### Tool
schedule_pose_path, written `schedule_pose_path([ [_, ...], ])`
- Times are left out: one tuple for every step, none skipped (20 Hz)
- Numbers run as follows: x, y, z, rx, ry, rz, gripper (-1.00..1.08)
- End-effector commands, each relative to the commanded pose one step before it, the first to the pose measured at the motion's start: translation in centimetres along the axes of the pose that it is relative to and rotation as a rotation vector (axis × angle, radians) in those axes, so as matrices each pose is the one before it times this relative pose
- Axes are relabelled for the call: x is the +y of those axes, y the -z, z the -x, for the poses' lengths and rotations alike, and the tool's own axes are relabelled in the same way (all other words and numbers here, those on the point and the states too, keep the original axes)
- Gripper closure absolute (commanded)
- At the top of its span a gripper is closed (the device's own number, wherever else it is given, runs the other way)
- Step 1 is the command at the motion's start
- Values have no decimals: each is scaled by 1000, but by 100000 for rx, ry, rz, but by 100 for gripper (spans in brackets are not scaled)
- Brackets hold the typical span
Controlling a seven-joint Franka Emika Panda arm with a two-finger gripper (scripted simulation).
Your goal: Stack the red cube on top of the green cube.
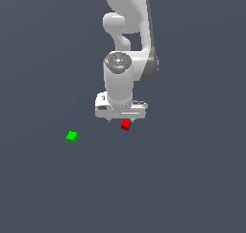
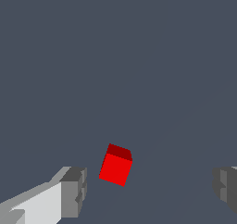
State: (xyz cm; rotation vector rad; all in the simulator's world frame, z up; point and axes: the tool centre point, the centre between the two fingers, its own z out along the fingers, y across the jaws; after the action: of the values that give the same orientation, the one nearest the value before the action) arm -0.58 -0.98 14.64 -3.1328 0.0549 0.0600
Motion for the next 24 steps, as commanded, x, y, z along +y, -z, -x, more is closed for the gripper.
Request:
schedule_pose_path([
  [1,0,0,0,0,0,-92],
  [-3,-15,12,9,-68,2,-92],
  [-7,-46,36,24,-206,0,-92],
  [-16,-77,59,40,-336,0,-92],
  [-19,-108,83,56,-475,0,-92],
  [-24,-139,106,72,-610,0,-92],
  [-29,-169,129,88,-745,1,-92],
  [-35,-199,152,103,-877,1,-92],
  [-40,-229,175,119,-1008,1,-92],
  [-47,-259,197,134,-1135,1,-92],
  [-51,-288,219,150,-1266,2,-92],
  [-57,-317,240,164,-1391,2,-92],
  [-63,-346,260,179,-1515,2,-92],
  [-70,-374,280,194,-1636,3,-92],
  [-76,-402,299,208,-1756,3,-92],
  [-83,-430,318,222,-1872,4,-92],
  [-89,-457,337,236,-1989,5,-92],
  [-90,-459,337,237,-1992,6,-92],
  [-85,-430,314,222,-1864,6,-92],
  [-82,-403,290,207,-1736,6,-92],
  [-81,-374,265,190,-1601,5,-92],
  [-77,-346,240,174,-1469,4,-92],
  [-73,-318,218,159,-1344,4,-92],
  [-67,-289,198,145,-1221,4,-92],
])
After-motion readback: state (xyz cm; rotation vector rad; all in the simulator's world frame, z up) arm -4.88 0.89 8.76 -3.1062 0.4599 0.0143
